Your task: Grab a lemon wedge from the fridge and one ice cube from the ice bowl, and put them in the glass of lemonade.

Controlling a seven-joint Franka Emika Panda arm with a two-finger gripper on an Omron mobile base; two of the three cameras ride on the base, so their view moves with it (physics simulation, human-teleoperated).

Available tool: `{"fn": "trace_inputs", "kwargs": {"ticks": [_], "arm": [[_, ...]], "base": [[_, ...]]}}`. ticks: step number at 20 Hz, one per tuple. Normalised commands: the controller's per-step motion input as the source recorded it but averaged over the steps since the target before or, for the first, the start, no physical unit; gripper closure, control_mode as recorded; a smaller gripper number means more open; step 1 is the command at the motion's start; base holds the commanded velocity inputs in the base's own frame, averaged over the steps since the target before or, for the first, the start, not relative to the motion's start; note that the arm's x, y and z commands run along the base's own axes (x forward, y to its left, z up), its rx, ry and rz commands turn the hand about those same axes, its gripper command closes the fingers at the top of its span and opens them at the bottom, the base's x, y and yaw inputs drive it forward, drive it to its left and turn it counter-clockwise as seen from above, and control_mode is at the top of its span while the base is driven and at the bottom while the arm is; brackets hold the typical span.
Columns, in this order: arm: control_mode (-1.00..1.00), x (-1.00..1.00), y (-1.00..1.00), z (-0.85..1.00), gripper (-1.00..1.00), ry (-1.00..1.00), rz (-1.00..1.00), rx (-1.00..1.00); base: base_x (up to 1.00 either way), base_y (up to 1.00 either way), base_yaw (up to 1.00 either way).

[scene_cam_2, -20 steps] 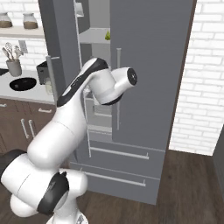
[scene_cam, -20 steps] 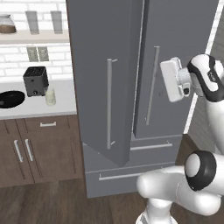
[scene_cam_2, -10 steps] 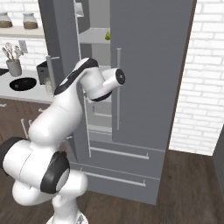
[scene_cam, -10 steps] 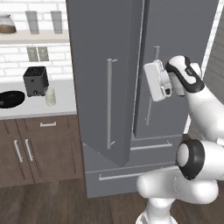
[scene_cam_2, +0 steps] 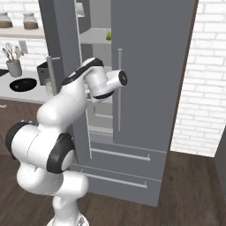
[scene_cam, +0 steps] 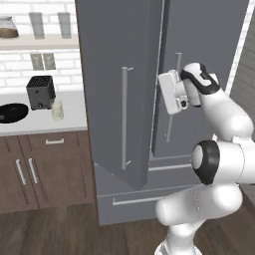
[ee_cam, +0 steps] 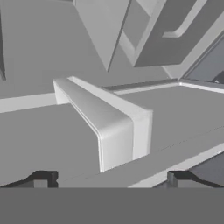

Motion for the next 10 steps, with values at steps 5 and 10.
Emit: {"fn": "trace_inputs", "kwargs": {"ticks": [5,10], "arm": [[-1.00,0.36,0.04,-0.10,-1.00,-0.01,0.02,0.00],[-1.00,0.20,0.69,-0.16,-1.00,0.00,0.13,0.00]], "base": [[0.00,0.00,0.00],[0.00,0.00,0.00]]}}
